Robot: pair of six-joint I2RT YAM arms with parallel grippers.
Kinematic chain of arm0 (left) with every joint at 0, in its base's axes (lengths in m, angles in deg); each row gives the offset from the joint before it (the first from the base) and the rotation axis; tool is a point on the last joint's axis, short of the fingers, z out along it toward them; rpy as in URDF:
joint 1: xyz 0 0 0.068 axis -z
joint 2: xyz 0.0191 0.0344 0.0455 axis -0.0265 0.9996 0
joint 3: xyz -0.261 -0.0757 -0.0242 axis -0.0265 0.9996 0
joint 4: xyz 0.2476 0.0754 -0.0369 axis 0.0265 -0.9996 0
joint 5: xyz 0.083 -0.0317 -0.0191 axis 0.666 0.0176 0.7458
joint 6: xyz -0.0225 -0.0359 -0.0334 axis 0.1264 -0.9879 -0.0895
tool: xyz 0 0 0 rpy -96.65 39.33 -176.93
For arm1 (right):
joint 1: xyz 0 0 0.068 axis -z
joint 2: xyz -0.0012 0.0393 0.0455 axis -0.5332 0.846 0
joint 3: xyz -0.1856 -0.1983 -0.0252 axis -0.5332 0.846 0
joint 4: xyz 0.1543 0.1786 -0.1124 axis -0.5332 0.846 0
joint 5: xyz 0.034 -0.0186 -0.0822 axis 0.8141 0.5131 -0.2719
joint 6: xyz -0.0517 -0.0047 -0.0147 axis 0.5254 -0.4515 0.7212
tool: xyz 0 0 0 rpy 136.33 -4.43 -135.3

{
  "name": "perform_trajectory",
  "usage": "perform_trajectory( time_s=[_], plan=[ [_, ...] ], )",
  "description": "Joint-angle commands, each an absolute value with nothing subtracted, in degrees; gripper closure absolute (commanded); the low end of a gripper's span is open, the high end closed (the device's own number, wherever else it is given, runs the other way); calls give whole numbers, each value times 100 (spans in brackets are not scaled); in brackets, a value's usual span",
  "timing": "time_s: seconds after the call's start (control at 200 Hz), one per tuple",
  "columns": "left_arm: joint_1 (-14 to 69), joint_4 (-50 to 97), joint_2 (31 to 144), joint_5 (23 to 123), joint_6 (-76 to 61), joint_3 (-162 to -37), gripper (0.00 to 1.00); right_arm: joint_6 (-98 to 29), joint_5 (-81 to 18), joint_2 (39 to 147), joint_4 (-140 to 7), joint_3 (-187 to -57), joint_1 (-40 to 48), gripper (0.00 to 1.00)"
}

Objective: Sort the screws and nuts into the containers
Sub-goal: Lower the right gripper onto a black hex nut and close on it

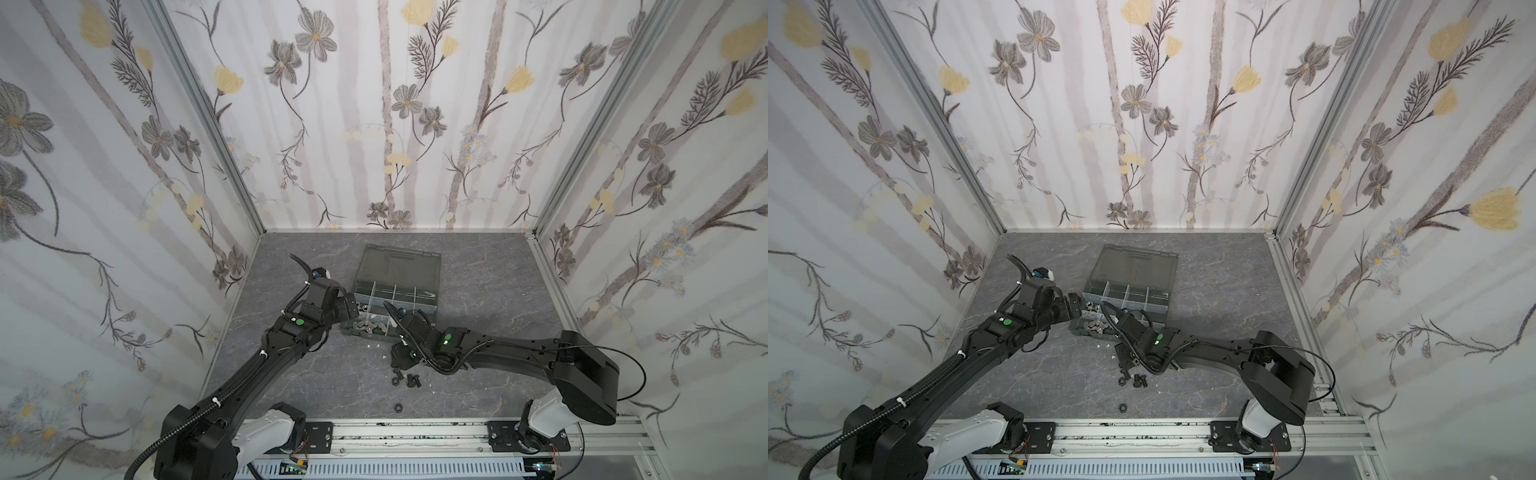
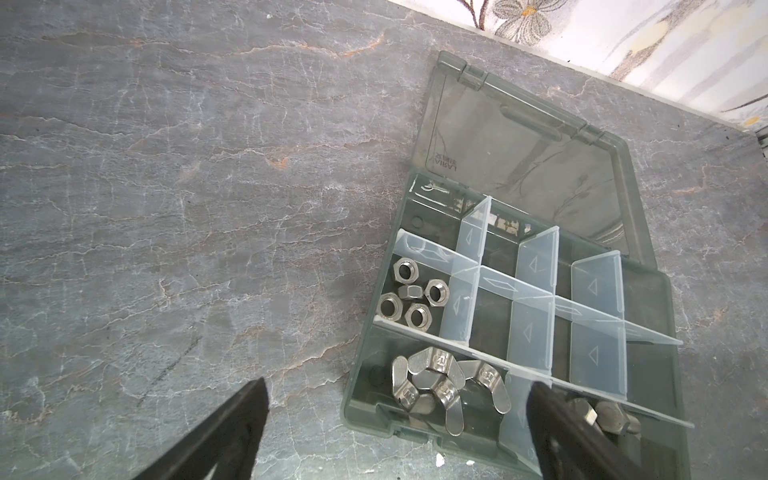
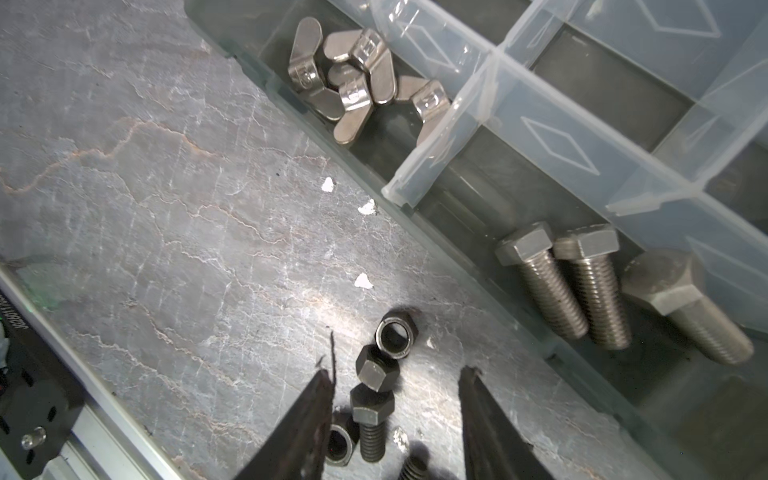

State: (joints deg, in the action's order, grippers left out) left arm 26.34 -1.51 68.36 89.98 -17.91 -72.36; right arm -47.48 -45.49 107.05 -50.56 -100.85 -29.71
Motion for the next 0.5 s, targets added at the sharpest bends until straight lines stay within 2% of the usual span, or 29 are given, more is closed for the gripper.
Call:
perform_trajectory(
  time_s=[0.0,0.495],
  plan=[
    [2621,-25,6768,9054,-1835,-7184,0,-4660,-4782,10947,-4726,-10294,-3018,51],
    [2613,-7,6730,9028,-1863,-7105,0,-4511,-4685,11665,-4479,-10840,-3078,58]
  ],
)
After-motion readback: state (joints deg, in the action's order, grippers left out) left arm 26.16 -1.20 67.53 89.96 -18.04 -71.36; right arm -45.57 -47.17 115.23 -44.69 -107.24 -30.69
